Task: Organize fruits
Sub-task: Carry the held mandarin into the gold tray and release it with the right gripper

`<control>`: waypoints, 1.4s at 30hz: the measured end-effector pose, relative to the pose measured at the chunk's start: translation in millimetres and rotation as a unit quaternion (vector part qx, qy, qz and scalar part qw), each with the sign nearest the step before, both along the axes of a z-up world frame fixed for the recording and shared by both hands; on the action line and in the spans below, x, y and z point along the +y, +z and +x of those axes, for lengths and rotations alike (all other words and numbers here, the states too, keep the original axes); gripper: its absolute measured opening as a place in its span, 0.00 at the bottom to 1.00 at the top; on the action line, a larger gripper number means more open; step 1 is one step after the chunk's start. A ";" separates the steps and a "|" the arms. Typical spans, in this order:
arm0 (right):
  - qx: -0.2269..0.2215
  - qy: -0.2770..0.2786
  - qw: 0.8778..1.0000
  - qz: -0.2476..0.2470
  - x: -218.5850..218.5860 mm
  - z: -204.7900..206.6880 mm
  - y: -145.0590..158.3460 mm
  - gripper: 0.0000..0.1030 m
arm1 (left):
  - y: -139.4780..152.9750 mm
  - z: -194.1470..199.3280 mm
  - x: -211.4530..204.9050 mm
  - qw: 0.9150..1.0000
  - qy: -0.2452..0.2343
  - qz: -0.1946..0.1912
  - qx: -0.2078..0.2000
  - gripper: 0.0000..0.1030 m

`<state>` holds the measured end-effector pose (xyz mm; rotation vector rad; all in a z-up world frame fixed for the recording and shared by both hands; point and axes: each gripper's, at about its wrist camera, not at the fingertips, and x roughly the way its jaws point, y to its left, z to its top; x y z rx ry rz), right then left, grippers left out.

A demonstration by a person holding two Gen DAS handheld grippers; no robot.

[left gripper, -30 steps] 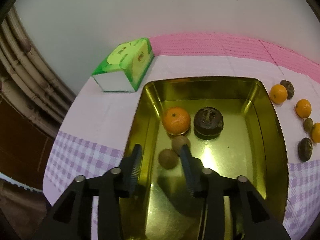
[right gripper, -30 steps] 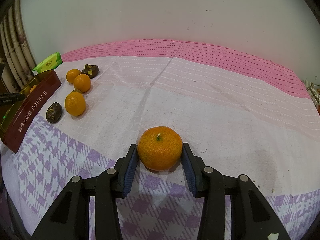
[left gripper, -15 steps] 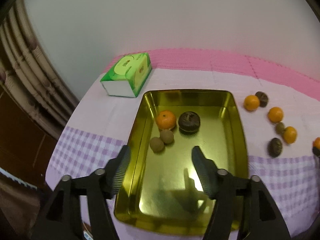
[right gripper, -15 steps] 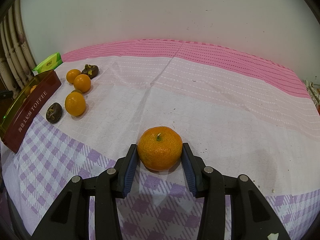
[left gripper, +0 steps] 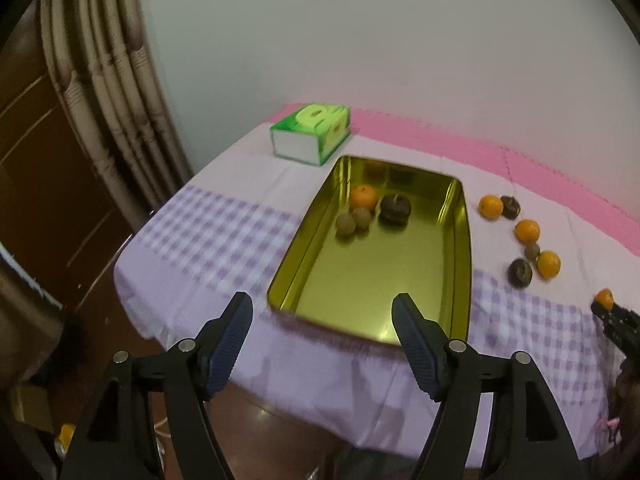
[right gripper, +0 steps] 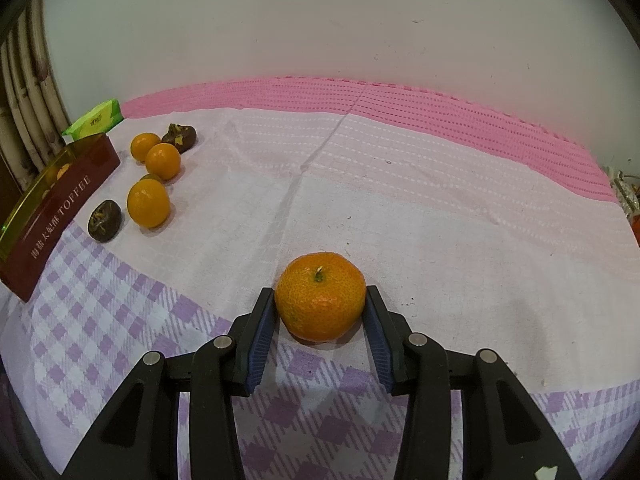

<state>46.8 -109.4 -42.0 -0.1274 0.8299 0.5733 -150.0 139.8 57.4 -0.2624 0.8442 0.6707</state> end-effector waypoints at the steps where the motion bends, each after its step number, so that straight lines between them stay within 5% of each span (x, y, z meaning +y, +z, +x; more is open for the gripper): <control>1: 0.000 0.000 1.000 -0.001 0.0 -0.3 0.2 0.40 | -1.5 -2.9 -1.9 1.000 -0.002 -0.009 0.000 0.71; 10: 0.009 -0.015 1.000 -0.018 5.0 -2.5 4.5 0.38 | -7.2 -3.0 -6.9 1.000 -0.023 -0.014 -0.004 0.73; 21: 0.013 -0.006 1.000 0.006 15.8 -42.7 27.1 0.36 | -4.0 -11.7 14.0 0.999 0.018 -0.030 -0.026 0.79; 33: -0.034 0.154 0.986 0.057 123.3 -101.6 117.7 0.36 | -0.4 -17.5 28.5 0.998 0.058 -0.014 -0.008 0.79; 42: -0.030 0.253 0.966 0.050 226.0 -119.9 131.4 0.36 | -3.2 -14.3 37.2 0.998 0.067 -0.013 0.006 0.79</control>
